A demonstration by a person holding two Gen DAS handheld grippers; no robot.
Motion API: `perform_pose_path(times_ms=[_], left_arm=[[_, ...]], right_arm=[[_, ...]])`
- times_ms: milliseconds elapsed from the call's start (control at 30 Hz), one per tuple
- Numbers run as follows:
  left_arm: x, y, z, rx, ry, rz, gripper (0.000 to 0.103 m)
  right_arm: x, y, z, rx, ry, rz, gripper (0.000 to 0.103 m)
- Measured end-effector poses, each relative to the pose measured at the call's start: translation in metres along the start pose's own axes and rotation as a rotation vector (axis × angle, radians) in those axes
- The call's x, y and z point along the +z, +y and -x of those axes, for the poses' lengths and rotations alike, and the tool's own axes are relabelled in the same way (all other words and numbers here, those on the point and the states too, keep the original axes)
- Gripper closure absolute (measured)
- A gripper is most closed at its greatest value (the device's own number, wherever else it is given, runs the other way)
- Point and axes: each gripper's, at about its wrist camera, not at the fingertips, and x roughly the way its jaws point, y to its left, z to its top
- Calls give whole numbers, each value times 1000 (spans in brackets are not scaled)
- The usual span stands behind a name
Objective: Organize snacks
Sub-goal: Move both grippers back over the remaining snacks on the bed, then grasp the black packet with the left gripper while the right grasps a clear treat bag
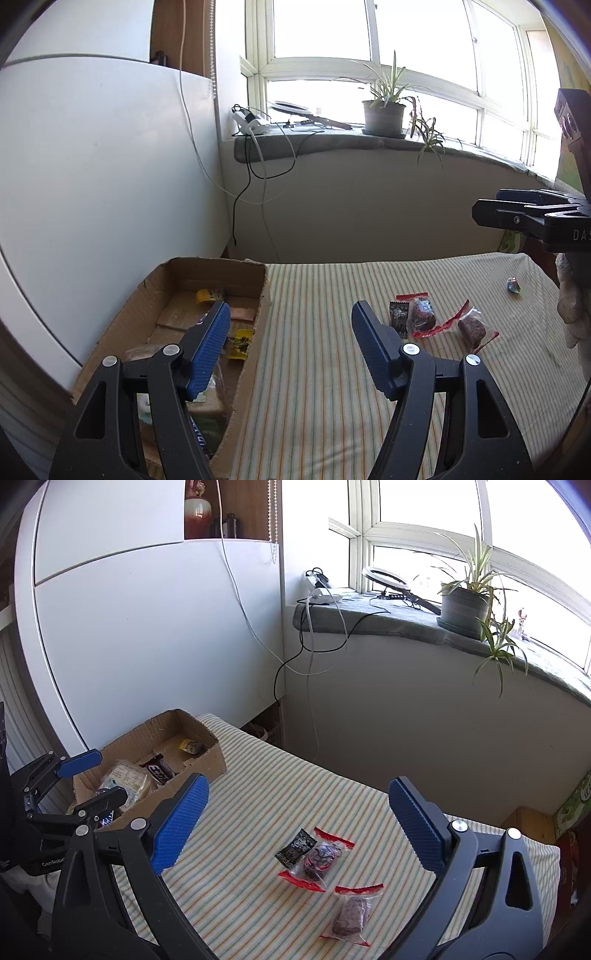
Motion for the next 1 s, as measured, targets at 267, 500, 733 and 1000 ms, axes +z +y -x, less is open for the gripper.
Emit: perform_pose_path(times_ms=[267,500,733,1000], left_arm=[[-1,-42,-37,-129,67,-26,53],[-8,-62,-86,-196,175,-31,71],[-14,-81,-127,-250,262,-39,71],[-19,-106,-152,-260,325,-114,71]], right_arm=[[-41,-57,26,-69,34,-86,3],[-73,-69,17,-46,83,-137,3],[-98,-63,-19,-3,172,-184,19],[-118,-65,-51,32,260,-232,36]])
